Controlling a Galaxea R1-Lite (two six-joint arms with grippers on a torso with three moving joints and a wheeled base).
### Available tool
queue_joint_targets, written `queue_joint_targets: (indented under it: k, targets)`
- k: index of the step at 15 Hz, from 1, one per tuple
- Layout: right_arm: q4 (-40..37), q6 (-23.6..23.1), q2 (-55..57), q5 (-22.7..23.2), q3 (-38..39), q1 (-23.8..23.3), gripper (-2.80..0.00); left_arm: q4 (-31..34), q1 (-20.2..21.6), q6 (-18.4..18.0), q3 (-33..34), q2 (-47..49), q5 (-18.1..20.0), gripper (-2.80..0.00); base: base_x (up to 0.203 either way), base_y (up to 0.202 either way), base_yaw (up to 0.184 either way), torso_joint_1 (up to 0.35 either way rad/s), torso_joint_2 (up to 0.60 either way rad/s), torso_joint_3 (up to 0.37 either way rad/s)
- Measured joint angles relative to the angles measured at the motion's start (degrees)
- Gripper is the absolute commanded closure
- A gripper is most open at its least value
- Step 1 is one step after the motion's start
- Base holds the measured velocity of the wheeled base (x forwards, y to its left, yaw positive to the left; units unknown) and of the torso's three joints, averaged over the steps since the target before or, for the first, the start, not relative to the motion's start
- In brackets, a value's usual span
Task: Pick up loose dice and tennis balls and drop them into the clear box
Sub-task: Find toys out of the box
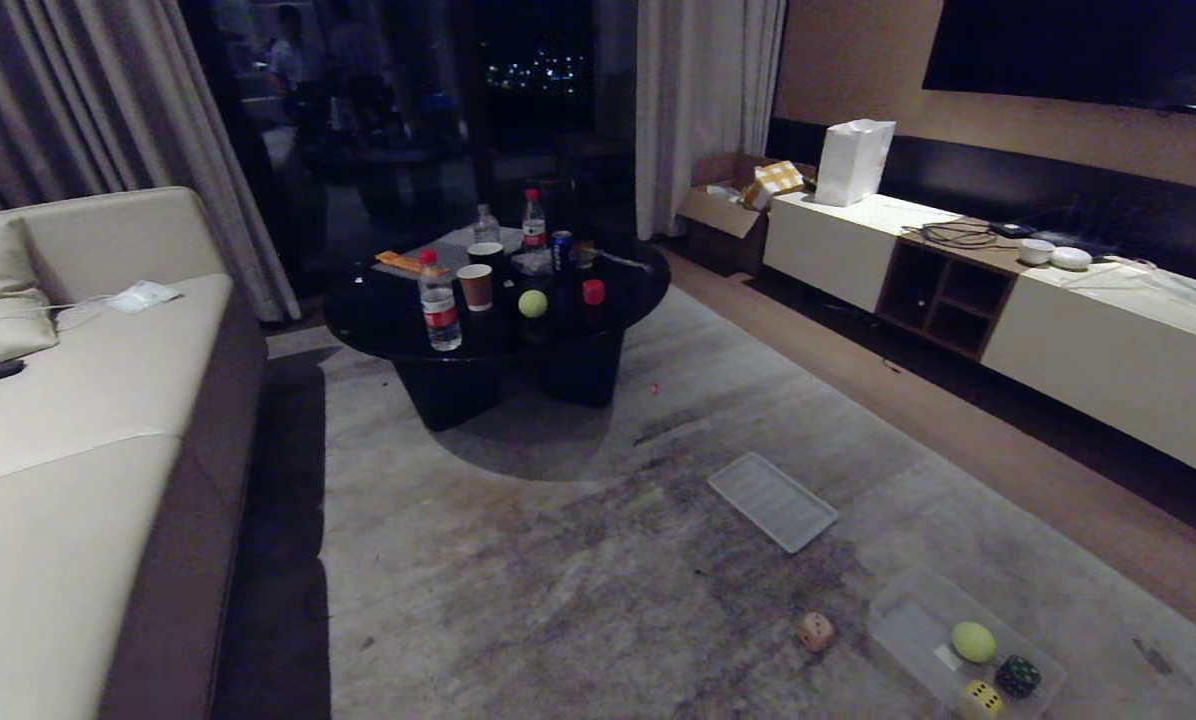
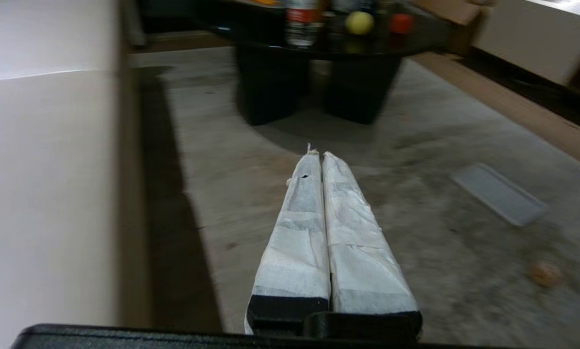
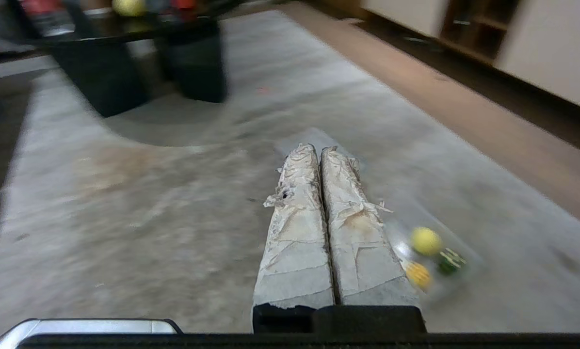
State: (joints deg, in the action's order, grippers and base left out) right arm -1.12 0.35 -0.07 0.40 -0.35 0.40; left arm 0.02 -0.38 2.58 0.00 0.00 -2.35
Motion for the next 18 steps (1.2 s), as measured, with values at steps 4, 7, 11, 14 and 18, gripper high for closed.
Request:
queue_joint_targets:
  k: [4,7,11,14,18]
  targets:
    - [0.0,-0.2,0.0,0.0,0.1,0.0,0.0,0.0,0.0,0.2,0.0,0.0,-0.1,0.0,0.002,0.003,-0.072,0.001,0.0,0.004]
    - [0.1,-0.1,0.0,0.0,0.1,0.0,0.0,-0.1,0.0,0.2,0.0,0.0,-0.1,0.0,0.0,0.0,0.0,0.0,0.0,0.0]
    - [0.0,-0.2,0.0,0.0,0.1,0.0,0.0,-0.1,0.0,0.0,0.0,0.0,0.0,0.0,0.147,0.001,0.004,0.0,0.0,0.003]
    - [0.1,-0.1,0.0,0.0,0.1,0.1,0.0,-0.1,0.1,0.0,0.0,0.0,0.0,0.0,0.189,0.0,0.001,0.001,0.0,0.0]
    - [0.1,-0.2,0.0,0.0,0.1,0.1,0.0,-0.1,0.1,-0.1,0.0,0.0,0.1,0.0,0.187,0.0,-0.001,0.002,0.0,0.003]
